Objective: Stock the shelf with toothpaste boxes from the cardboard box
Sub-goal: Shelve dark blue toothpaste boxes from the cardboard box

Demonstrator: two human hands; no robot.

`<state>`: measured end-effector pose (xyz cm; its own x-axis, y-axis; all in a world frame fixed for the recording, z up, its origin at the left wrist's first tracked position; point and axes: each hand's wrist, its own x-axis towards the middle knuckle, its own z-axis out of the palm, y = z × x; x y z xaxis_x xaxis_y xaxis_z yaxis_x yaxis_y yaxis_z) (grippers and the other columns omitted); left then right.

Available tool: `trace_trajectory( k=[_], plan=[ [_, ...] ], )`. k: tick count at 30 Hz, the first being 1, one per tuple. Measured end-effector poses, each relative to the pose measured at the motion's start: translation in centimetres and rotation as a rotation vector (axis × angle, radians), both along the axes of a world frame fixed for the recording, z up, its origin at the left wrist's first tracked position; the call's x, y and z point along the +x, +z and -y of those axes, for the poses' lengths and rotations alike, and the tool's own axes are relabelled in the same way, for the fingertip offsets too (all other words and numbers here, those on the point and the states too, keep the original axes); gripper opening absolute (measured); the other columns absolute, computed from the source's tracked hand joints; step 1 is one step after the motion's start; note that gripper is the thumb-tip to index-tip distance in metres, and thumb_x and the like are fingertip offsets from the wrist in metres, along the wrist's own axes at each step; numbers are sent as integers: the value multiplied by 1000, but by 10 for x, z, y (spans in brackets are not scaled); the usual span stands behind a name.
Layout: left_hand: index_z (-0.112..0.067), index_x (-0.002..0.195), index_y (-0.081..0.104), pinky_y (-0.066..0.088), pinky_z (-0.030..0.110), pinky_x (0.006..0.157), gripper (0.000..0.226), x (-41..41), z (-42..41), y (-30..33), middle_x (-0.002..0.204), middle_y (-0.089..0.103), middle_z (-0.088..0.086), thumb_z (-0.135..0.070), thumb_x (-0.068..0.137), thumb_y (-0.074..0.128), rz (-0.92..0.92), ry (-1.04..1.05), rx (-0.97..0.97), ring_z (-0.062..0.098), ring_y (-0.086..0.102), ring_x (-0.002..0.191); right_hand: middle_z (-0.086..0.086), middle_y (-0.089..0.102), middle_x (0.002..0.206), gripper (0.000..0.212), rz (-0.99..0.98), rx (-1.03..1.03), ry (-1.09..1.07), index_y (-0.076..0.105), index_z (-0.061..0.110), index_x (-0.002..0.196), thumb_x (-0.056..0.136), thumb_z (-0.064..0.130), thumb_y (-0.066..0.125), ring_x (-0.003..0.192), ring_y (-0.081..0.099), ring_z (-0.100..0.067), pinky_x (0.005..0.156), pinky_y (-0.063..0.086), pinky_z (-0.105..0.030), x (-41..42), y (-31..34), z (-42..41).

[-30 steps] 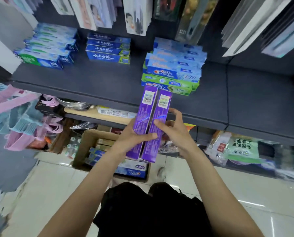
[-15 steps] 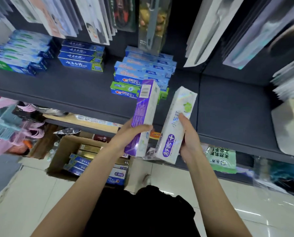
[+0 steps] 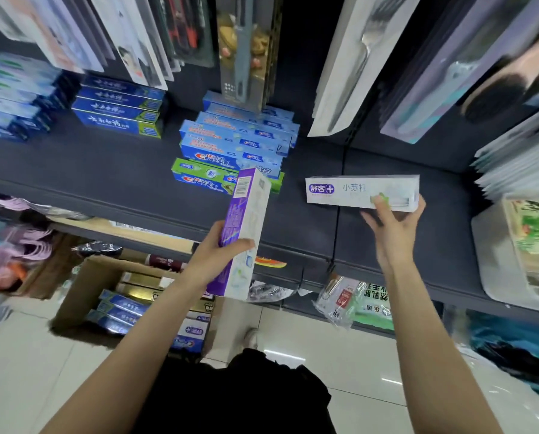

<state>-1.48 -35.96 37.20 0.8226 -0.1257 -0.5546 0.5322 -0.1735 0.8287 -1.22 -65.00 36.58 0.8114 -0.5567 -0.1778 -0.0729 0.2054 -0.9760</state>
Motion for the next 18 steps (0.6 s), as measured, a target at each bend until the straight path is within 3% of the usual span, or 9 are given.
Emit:
trace_trajectory(
  k=[2, 4, 8, 11, 13, 16, 18],
  plan=[
    [-31, 107, 50, 53, 38, 84, 31, 0, 1, -1, 104, 67, -2, -28, 83, 69, -29, 4, -9, 18, 67, 91, 4, 62, 109, 37, -108, -200, -63, 50, 28, 105, 80, 22, 76, 102, 60, -8, 96, 49, -35, -2, -13, 22],
    [-32, 102, 49, 53, 37, 83, 24, -1, 2, -1, 102, 67, -3, -25, 86, 65, -27, 6, 3, 17, 67, 89, 2, 63, 108, 48, -201, -347, -102, 52, 21, 109, 72, 27, 81, 94, 61, -6, 96, 50, -39, 0, -21, 40],
    [-31, 102, 51, 52, 34, 79, 30, -3, 2, -1, 100, 67, -4, -27, 81, 71, -25, 27, 26, 16, 66, 88, 6, 59, 108, 61, -203, -382, -170, 43, 14, 127, 77, 10, 76, 73, 61, 9, 90, 54, -39, 33, -40, 57],
    [-25, 115, 51, 52, 34, 78, 34, -7, 3, 1, 104, 67, -2, -24, 85, 67, -24, 46, 38, 17, 66, 90, -5, 54, 124, 69, -270, -361, -222, 40, 14, 138, 78, 11, 75, 97, 62, -8, 97, 50, -37, 77, -51, 56],
    [-25, 115, 52, 52, 33, 77, 38, -10, 3, 4, 103, 68, -2, -27, 81, 71, -13, 54, 38, 17, 67, 89, -14, 39, 136, 74, -371, -401, -200, 32, 15, 146, 83, 20, 71, 117, 50, -24, 104, 40, -32, 105, -59, 49],
    [-28, 114, 52, 52, 30, 73, 42, -13, 2, 6, 103, 67, -4, -31, 78, 73, -21, 62, 30, 15, 67, 88, -18, 30, 141, 71, -546, -527, -127, 18, 18, 151, 93, 33, 55, 124, 37, -35, 106, 35, -37, 136, -63, 29],
    [-27, 118, 51, 53, 33, 76, 42, -14, 2, 7, 104, 67, -2, -28, 81, 72, -26, 72, 20, 17, 67, 90, -18, 25, 147, 75, -516, -489, -56, 8, 13, 152, 95, 29, 54, 132, 32, -35, 109, 32, -37, 150, -63, 16]
  ],
)
